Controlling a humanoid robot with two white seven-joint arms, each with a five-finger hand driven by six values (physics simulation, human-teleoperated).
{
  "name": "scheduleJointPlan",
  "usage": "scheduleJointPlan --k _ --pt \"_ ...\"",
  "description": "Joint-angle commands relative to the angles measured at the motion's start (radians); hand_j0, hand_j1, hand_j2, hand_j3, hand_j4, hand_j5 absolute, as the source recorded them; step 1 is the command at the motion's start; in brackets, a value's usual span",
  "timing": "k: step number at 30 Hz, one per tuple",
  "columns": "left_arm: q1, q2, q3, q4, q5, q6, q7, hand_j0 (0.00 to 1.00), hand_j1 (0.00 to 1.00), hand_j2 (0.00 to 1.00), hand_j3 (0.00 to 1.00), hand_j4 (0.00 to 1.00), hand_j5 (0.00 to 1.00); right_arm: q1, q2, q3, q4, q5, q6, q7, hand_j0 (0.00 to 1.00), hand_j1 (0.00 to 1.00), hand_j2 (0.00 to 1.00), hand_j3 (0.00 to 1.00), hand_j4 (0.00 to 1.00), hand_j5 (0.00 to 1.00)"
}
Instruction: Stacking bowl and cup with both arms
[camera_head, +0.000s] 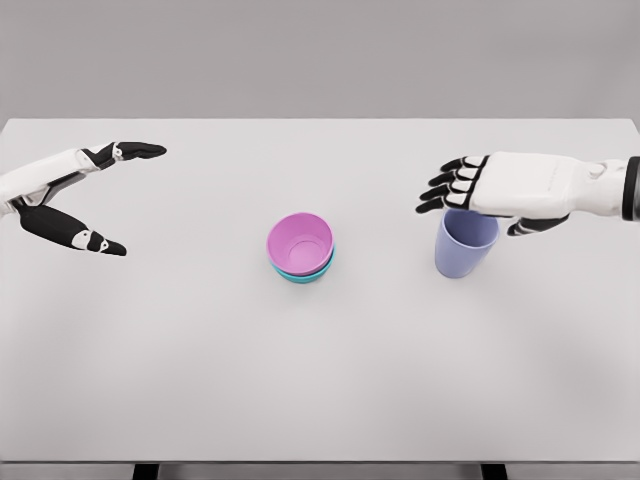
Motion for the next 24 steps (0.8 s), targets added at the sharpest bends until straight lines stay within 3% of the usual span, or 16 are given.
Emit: scheduleJointPlan --k 1,7,24 --pt "0.0 -0.005 0.001 0.0 0.008 0.002 0.0 1.0 1.0 1.0 1.0 1.0 1.0 0.0 0.01 0.002 0.037 -0.003 0.003 0.0 1.0 1.0 1.0 1.0 1.0 1.0" --pt "0.0 -0.008 0.001 0.001 0.008 0.002 0.0 1.0 1.0 1.0 1.0 1.0 1.0 -0.002 0.04 0.023 0.088 0.028 0.003 0.0 1.0 1.0 1.0 1.0 1.0 1.0" --pt "0.0 -0.008 0.001 0.0 0.008 0.002 0.0 1.0 1.0 1.0 1.0 1.0 1.0 -0.003 0.042 0.079 0.116 0.03 0.003 0.0 1.0 1.0 1.0 1.0 1.0 1.0"
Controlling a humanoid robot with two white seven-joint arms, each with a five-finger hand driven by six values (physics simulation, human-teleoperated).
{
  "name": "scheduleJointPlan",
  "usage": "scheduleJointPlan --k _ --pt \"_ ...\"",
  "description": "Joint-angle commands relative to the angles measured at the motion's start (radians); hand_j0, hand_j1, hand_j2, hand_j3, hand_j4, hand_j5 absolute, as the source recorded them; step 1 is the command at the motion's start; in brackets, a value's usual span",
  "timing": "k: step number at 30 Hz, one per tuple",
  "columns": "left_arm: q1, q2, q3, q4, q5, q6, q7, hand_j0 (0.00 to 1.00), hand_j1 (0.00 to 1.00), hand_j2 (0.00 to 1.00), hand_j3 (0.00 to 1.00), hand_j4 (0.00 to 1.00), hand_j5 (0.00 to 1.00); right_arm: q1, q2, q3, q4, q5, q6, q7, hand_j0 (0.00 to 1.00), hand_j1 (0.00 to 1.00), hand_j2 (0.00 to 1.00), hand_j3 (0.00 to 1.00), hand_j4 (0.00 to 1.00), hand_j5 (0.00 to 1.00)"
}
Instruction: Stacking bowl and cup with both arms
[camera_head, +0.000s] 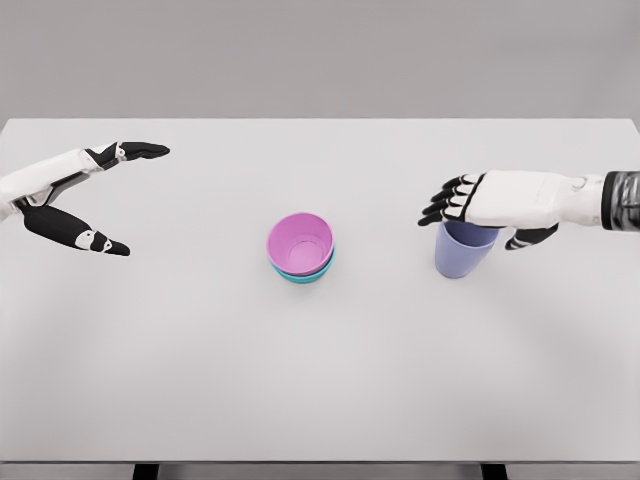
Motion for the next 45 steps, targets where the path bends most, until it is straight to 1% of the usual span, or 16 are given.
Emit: scheduleJointPlan --k 1,4,8,11,16,20,24,27,29,32,33,35,38,40,42,45 --pt "0.0 0.001 0.001 0.0 0.008 0.002 0.0 1.0 1.0 1.0 1.0 1.0 1.0 0.0 0.001 0.008 0.014 -0.003 0.002 0.0 1.0 1.0 1.0 1.0 1.0 1.0" --pt "0.0 0.001 0.001 0.0 0.008 0.002 0.0 1.0 1.0 1.0 1.0 1.0 1.0 0.0 0.003 0.008 0.018 0.003 0.002 0.0 1.0 1.0 1.0 1.0 1.0 1.0" --pt "0.0 0.001 0.001 0.0 0.008 0.002 0.0 1.0 1.0 1.0 1.0 1.0 1.0 -0.005 0.006 0.01 0.044 0.008 0.002 0.0 1.0 1.0 1.0 1.0 1.0 1.0" --pt "0.0 0.0 0.001 0.0 0.008 0.002 0.0 1.0 1.0 1.0 1.0 1.0 1.0 -0.011 0.021 0.022 0.06 0.009 0.002 0.0 1.0 1.0 1.0 1.0 1.0 1.0" --pt "0.0 -0.002 0.002 0.001 0.008 0.002 0.0 1.0 1.0 1.0 1.0 1.0 1.0 -0.018 0.032 0.024 0.057 0.011 0.002 0.0 1.0 1.0 1.0 1.0 1.0 1.0" --pt "0.0 -0.002 0.001 0.001 0.008 0.002 0.0 1.0 1.0 1.0 1.0 1.0 1.0 -0.018 0.041 0.062 0.058 0.015 0.002 0.0 1.0 1.0 1.0 1.0 1.0 1.0" --pt "0.0 -0.002 0.002 0.001 0.008 0.002 0.0 1.0 1.0 1.0 1.0 1.0 1.0 -0.021 0.047 0.064 0.06 0.037 0.002 0.0 1.0 1.0 1.0 1.0 1.0 1.0" --pt "0.0 -0.003 0.001 0.013 0.008 0.002 0.0 1.0 1.0 1.0 1.0 1.0 1.0 -0.04 0.05 0.064 0.08 0.037 0.002 0.0 1.0 1.0 1.0 1.0 1.0 1.0" --pt "0.0 -0.003 0.001 0.018 0.013 0.002 0.0 1.0 1.0 1.0 1.0 1.0 1.0 -0.048 0.067 0.065 0.1 0.038 0.002 0.0 1.0 1.0 1.0 1.0 1.0 1.0" --pt "0.0 -0.014 0.001 0.018 0.013 0.002 0.0 1.0 1.0 1.0 1.0 1.0 1.0 -0.048 0.067 0.073 0.098 0.038 0.002 0.0 0.98 0.98 0.98 0.98 0.98 0.98" --pt "0.0 -0.014 0.001 0.018 0.013 0.002 0.0 1.0 1.0 1.0 1.0 1.0 1.0 -0.048 0.067 0.074 0.098 0.038 0.002 0.0 0.96 0.96 0.96 0.96 0.96 0.96" --pt "0.0 -0.014 0.001 0.018 0.013 0.002 0.0 1.0 1.0 1.0 1.0 1.0 1.0 -0.048 0.069 0.081 0.098 0.038 0.002 0.0 0.88 0.88 0.88 0.88 0.88 0.88" --pt "0.0 -0.014 0.002 0.019 0.013 0.002 0.0 1.0 1.0 1.0 1.0 1.0 1.0 -0.049 0.07 0.081 0.1 0.037 0.002 0.0 0.7 0.7 0.7 0.7 0.7 0.7" --pt "0.0 -0.014 0.002 0.02 0.013 0.002 0.0 1.0 1.0 1.0 1.0 1.0 1.0 -0.049 0.07 0.077 0.1 0.037 0.002 0.0 0.63 0.63 0.63 0.63 0.63 0.63" --pt "0.0 -0.014 0.002 0.02 0.013 0.002 0.0 1.0 1.0 1.0 1.0 1.0 1.0 -0.049 0.07 0.073 0.1 0.037 0.002 0.0 0.61 0.61 0.61 0.61 0.61 0.61" --pt "0.0 -0.014 0.002 0.02 0.013 0.002 0.0 1.0 1.0 1.0 1.0 1.0 1.0 -0.055 0.073 0.065 0.101 0.034 0.002 0.0 0.61 0.61 0.61 0.61 0.61 0.61"
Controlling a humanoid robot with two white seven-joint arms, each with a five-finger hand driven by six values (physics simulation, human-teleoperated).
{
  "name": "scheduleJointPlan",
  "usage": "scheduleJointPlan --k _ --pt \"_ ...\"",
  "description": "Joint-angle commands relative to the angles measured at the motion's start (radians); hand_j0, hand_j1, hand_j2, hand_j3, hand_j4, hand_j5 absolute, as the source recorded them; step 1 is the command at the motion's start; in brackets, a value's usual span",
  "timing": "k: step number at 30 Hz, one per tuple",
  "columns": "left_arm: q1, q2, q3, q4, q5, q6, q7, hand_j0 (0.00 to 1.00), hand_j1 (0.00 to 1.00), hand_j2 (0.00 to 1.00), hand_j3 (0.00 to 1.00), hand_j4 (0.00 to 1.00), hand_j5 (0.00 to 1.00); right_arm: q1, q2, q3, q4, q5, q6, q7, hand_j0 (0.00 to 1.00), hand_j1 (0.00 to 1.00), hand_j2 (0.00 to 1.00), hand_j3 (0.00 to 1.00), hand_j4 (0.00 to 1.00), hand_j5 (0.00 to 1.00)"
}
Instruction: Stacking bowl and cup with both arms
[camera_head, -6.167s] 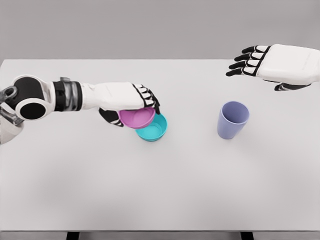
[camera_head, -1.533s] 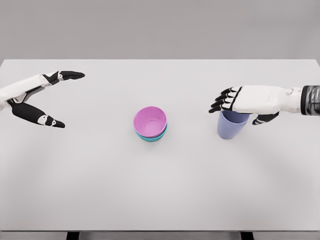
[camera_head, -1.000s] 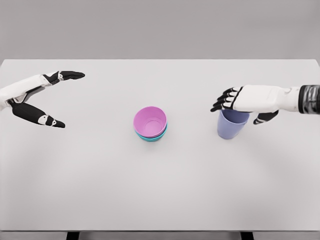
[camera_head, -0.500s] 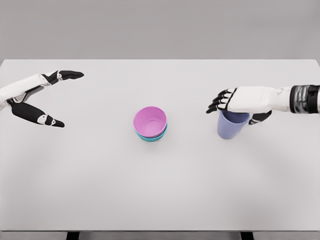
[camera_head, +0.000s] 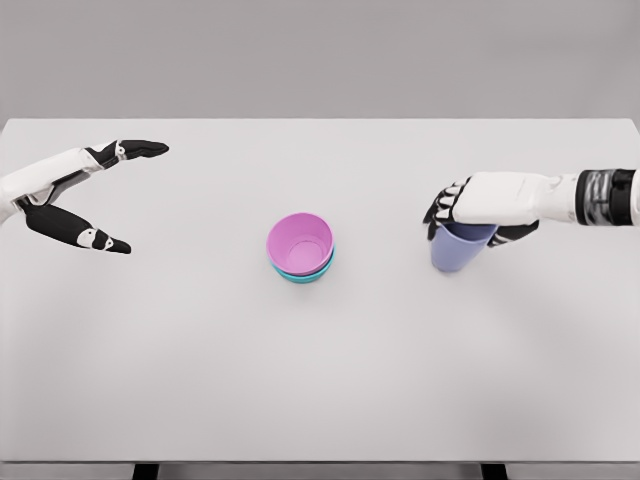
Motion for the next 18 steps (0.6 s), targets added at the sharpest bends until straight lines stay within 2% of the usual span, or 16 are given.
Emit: scheduleJointPlan --k 1,10,13,18 --pt "0.0 0.001 0.001 0.0 0.008 0.002 0.0 1.0 1.0 1.0 1.0 1.0 1.0 -0.002 0.004 -0.006 0.001 -0.008 0.003 0.0 0.61 0.61 0.61 0.61 0.61 0.61" --pt "0.0 0.0 0.002 0.003 0.008 0.002 0.0 1.0 1.0 1.0 1.0 1.0 1.0 -0.051 0.08 -0.034 -0.002 -0.012 0.003 0.0 0.61 0.61 0.61 0.61 0.61 0.61" --pt "0.002 0.0 0.002 0.009 0.008 0.002 0.0 1.0 1.0 1.0 1.0 1.0 1.0 -0.054 0.117 -0.083 -0.007 -0.012 0.003 0.0 0.62 0.62 0.62 0.62 0.62 0.62" --pt "0.002 -0.007 0.007 0.018 0.008 0.002 0.0 1.0 1.0 1.0 1.0 1.0 1.0 -0.077 0.206 -0.088 -0.016 -0.012 0.003 0.0 0.62 0.62 0.62 0.62 0.62 0.62"
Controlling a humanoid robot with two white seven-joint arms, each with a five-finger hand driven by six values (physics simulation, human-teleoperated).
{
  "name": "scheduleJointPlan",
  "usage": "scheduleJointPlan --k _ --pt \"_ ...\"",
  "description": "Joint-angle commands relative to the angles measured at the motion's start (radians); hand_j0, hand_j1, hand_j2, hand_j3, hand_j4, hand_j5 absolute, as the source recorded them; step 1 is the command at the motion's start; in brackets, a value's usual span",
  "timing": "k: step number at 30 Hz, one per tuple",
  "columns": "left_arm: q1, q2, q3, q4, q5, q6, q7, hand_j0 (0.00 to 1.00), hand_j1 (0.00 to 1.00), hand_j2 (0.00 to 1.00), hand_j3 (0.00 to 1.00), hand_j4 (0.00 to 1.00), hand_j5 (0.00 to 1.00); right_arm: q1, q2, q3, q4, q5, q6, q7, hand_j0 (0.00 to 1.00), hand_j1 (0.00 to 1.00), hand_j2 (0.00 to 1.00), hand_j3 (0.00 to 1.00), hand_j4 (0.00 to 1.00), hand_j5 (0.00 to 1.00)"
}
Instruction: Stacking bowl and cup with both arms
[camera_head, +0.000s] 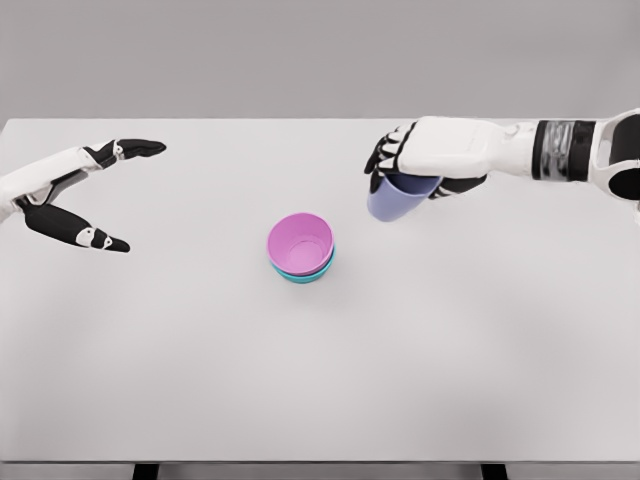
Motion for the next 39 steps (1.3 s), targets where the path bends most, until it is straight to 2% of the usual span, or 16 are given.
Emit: scheduleJointPlan --k 1,6,10,19,22,25,29,32,39 --pt "0.0 -0.003 0.005 0.002 0.008 0.002 0.0 1.0 1.0 1.0 1.0 1.0 1.0 -0.002 0.053 -0.012 -0.01 -0.006 0.003 0.001 0.62 0.62 0.62 0.62 0.62 0.62" --pt "0.0 -0.003 0.005 0.002 0.008 0.002 0.0 1.0 1.0 1.0 1.0 1.0 1.0 -0.009 0.139 -0.015 -0.059 -0.008 0.003 0.001 0.62 0.62 0.62 0.62 0.62 0.62" --pt "0.0 -0.003 0.005 0.002 0.008 0.002 0.0 1.0 1.0 1.0 1.0 1.0 1.0 -0.008 0.172 -0.006 -0.079 -0.009 0.003 0.001 0.62 0.62 0.62 0.62 0.62 0.62" --pt "0.0 -0.003 0.005 0.002 0.008 0.002 0.0 1.0 1.0 1.0 1.0 1.0 1.0 -0.002 0.178 0.081 -0.076 -0.009 0.003 0.001 0.64 0.64 0.64 0.64 0.64 0.64" --pt "0.0 -0.003 0.005 0.002 0.008 0.002 0.0 1.0 1.0 1.0 1.0 1.0 1.0 -0.002 0.199 0.088 -0.067 -0.006 0.003 0.001 0.64 0.64 0.64 0.64 0.64 0.64" --pt "0.0 -0.003 0.014 0.0 0.007 0.002 0.0 1.0 1.0 1.0 1.0 1.0 1.0 -0.002 0.219 0.089 -0.027 -0.002 0.003 0.001 0.64 0.64 0.64 0.64 0.64 0.64" --pt "0.0 -0.014 0.023 -0.001 0.005 0.002 0.0 1.0 1.0 1.0 1.0 1.0 1.0 -0.002 0.219 0.089 -0.008 0.001 0.003 0.001 0.64 0.64 0.64 0.64 0.64 0.64" --pt "0.0 -0.014 0.024 -0.001 0.005 0.002 0.0 1.0 1.0 1.0 1.0 1.0 1.0 -0.002 0.219 0.094 0.035 0.003 0.003 0.001 0.64 0.64 0.64 0.64 0.64 0.64" --pt "0.0 -0.016 0.024 -0.001 0.008 0.002 0.0 1.0 1.0 1.0 1.0 1.0 1.0 -0.002 0.221 0.104 0.035 0.003 0.003 0.001 0.65 0.65 0.65 0.65 0.65 0.65"
